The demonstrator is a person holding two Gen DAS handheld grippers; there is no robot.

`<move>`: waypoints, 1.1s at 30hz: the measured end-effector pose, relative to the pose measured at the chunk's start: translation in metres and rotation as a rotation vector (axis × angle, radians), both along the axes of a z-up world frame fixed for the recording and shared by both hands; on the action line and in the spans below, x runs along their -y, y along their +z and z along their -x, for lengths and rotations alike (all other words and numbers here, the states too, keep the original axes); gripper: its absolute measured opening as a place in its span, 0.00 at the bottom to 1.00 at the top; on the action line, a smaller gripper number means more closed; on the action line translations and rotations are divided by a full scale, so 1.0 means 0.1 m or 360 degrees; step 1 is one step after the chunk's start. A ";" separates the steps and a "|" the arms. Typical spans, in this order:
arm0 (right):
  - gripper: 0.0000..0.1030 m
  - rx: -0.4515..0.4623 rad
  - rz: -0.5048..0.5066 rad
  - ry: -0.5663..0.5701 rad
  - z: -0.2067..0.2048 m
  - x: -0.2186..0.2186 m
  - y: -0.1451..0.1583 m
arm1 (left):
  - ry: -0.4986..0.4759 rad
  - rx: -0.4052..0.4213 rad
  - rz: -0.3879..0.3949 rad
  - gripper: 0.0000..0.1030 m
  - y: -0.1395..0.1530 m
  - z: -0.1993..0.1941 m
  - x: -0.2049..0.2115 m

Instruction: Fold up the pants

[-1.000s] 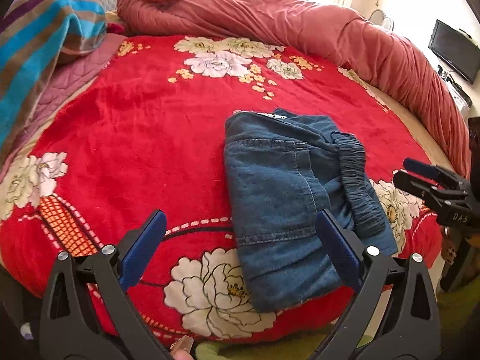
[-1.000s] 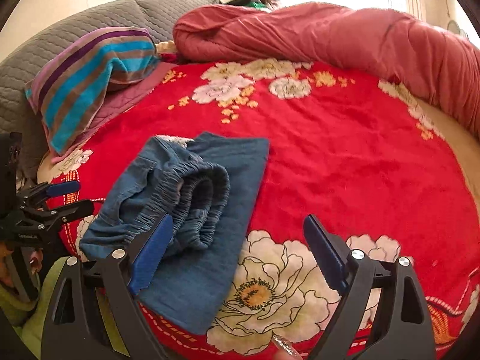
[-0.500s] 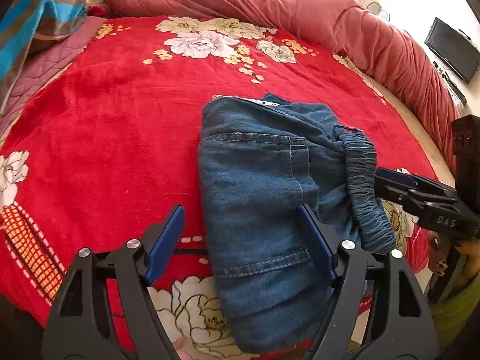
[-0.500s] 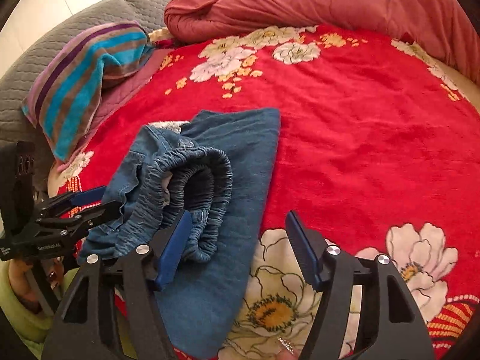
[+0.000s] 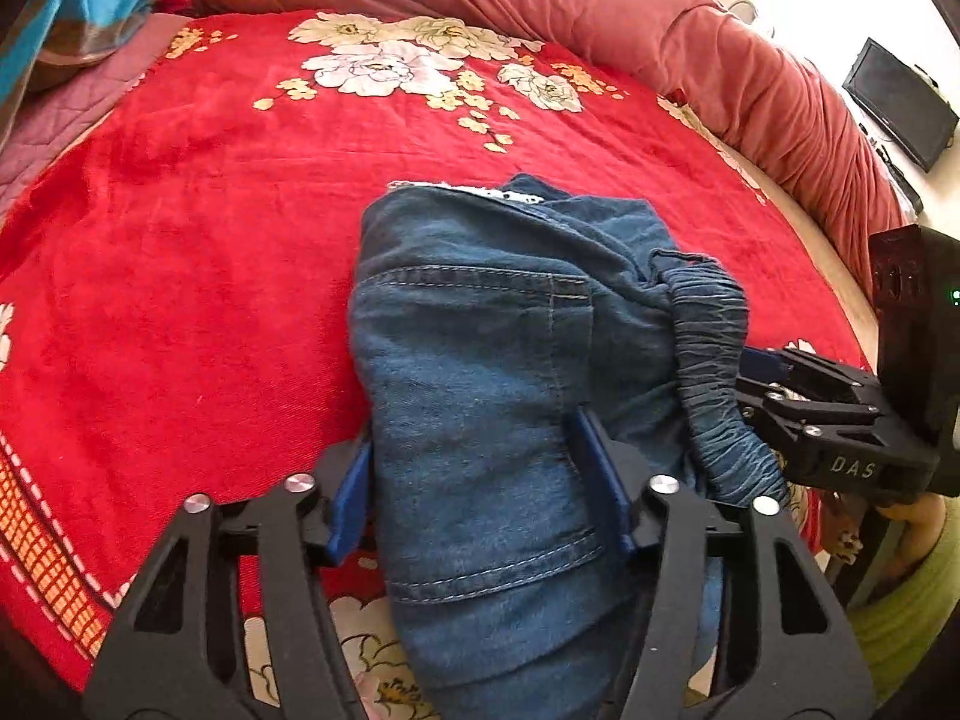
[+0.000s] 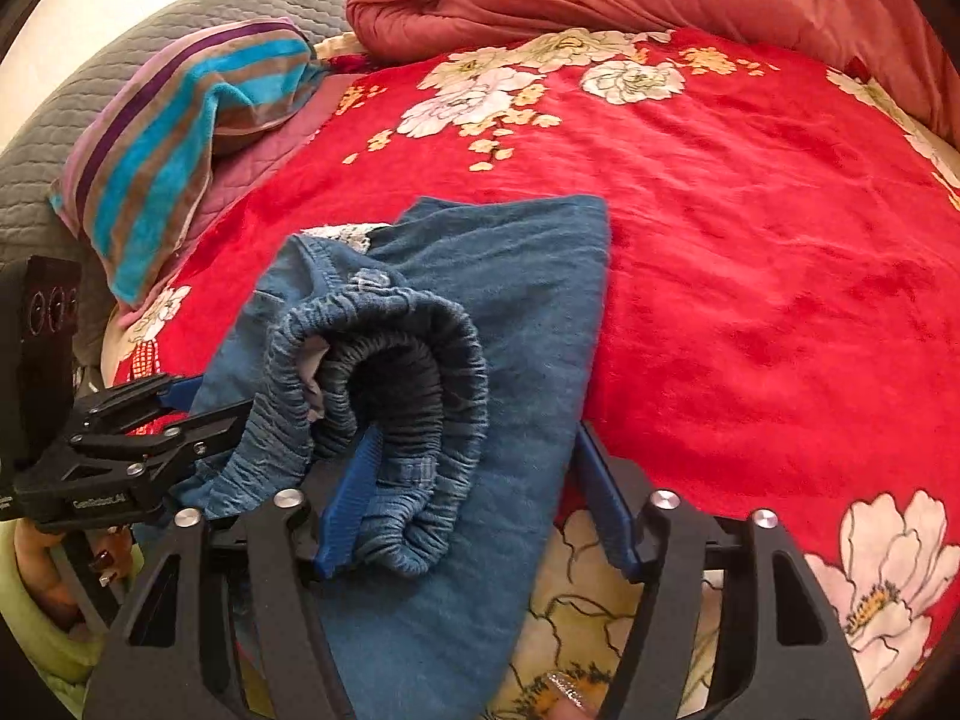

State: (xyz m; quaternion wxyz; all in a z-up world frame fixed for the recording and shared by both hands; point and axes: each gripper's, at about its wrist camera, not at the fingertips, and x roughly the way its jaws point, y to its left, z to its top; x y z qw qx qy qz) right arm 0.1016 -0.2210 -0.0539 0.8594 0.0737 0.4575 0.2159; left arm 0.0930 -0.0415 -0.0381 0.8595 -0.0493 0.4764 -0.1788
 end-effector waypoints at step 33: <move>0.19 0.0373 0.0031 0.0086 -0.17 -0.20 0.72 | 0.0026 0.0293 0.0010 0.16 0.67 -0.16 0.02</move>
